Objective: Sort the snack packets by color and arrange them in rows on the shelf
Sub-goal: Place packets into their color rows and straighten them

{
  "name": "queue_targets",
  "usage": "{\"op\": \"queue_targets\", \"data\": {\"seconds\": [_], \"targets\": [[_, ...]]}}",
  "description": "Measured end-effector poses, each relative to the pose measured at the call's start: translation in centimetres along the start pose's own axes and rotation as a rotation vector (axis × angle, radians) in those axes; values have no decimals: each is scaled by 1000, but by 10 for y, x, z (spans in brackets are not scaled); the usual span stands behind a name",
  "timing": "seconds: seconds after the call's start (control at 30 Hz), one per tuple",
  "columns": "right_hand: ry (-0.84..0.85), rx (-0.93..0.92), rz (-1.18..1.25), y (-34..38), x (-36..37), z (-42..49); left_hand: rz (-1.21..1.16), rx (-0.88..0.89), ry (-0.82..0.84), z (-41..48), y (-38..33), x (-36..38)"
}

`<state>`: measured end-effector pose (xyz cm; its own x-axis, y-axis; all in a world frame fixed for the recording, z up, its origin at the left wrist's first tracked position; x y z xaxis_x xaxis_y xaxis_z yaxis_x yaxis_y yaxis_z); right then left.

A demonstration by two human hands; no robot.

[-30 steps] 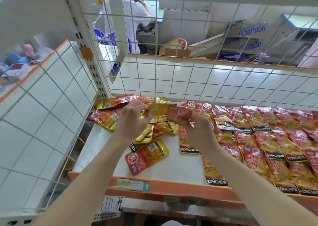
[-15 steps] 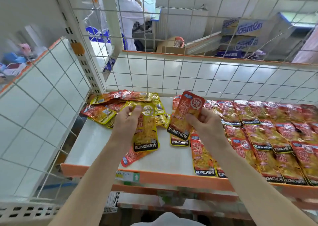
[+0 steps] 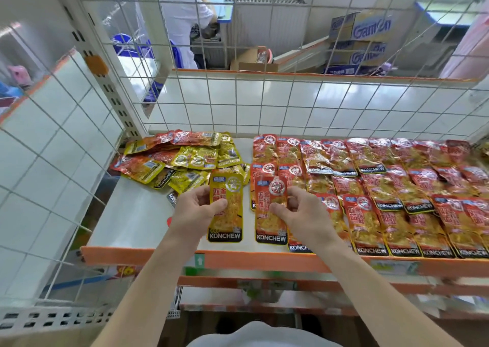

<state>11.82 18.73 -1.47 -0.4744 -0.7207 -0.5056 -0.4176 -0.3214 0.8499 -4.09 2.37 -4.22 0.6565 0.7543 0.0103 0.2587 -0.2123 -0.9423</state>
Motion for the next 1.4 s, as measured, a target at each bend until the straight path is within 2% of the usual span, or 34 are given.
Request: {"op": "queue_targets", "data": {"seconds": [0.37, 0.5, 0.6, 0.67, 0.83, 1.13, 1.23, 1.4], "targets": [[-62, 7, -307, 5, 11, -7, 9, 0, 32, -9, 12, 6], [-100, 48, -490, -8, 12, -9, 23, 8, 29, -12, 13, 5], [-130, -19, -591, -2, 13, -12, 13, 2, 27, -14, 14, 4], [-95, -84, -606, 4, 17, -12, 17, 0, 25, -14, 14, 3], [123, -165, -755, 6, 39, -12, 28, 9, 39, -13, 13, 5], [110, -161, -748, 2, 37, -14, -21, 6, 48, -12, 13, 9], [42, -212, -660, 9, 27, -18, -36, 3, 44, -10, 10, 12], [-84, -192, -595, 6, -6, -26, -21, -16, 61, -3, 6, 30]]}}
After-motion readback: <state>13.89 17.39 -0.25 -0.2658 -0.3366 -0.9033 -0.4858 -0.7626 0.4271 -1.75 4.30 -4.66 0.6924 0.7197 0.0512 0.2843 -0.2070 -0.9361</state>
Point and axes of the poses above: each hand's wrist, its own z-axis towards the middle knuckle, its own x-axis out of the palm, y = z × x, the point moved 9 cm from there along z, towards the middle knuckle, and after that the axes turned 5 degrees about y, right-handed, at the moved point
